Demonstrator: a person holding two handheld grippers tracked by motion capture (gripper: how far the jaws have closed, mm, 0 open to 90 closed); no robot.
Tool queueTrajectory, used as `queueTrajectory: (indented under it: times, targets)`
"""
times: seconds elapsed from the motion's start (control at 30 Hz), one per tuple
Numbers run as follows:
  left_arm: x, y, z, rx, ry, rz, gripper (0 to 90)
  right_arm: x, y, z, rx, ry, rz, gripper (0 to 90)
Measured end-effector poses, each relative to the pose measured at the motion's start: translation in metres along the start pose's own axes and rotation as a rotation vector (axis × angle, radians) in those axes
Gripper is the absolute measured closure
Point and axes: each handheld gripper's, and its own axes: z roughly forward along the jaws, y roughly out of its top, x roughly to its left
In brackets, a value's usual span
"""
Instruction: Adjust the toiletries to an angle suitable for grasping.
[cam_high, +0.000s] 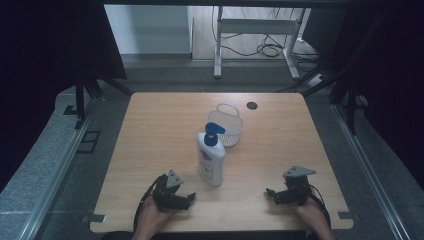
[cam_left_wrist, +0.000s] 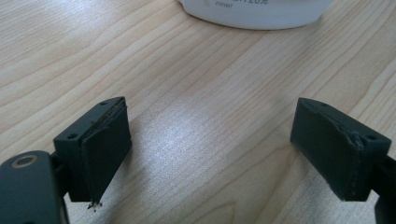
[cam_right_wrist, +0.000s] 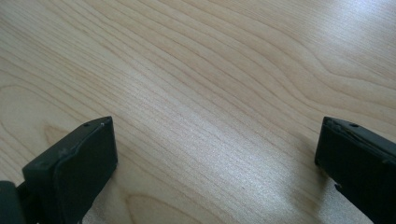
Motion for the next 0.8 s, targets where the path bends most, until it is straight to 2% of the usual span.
queueTrajectory:
  times: [0.53, 0.7, 0.8]
  targets:
    - [0.0010, 0.0011, 0.0001, 0.004, -0.003, 0.005, 12.4, 0.0000, 0.0000, 0.0000, 0.000, 0.000, 0.000, 0.0]
    - [0.0015, 0.0032, -0.0009, 0.017, -0.003, 0.007, 14.9, 0.0000, 0.0000, 0.0000, 0.000, 0.000, 0.000, 0.0]
    - [0.0017, 0.0042, -0.0024, 0.023, -0.007, 0.013, 22.3, 0.0000, 0.0000, 0.0000, 0.000, 0.000, 0.000, 0.0]
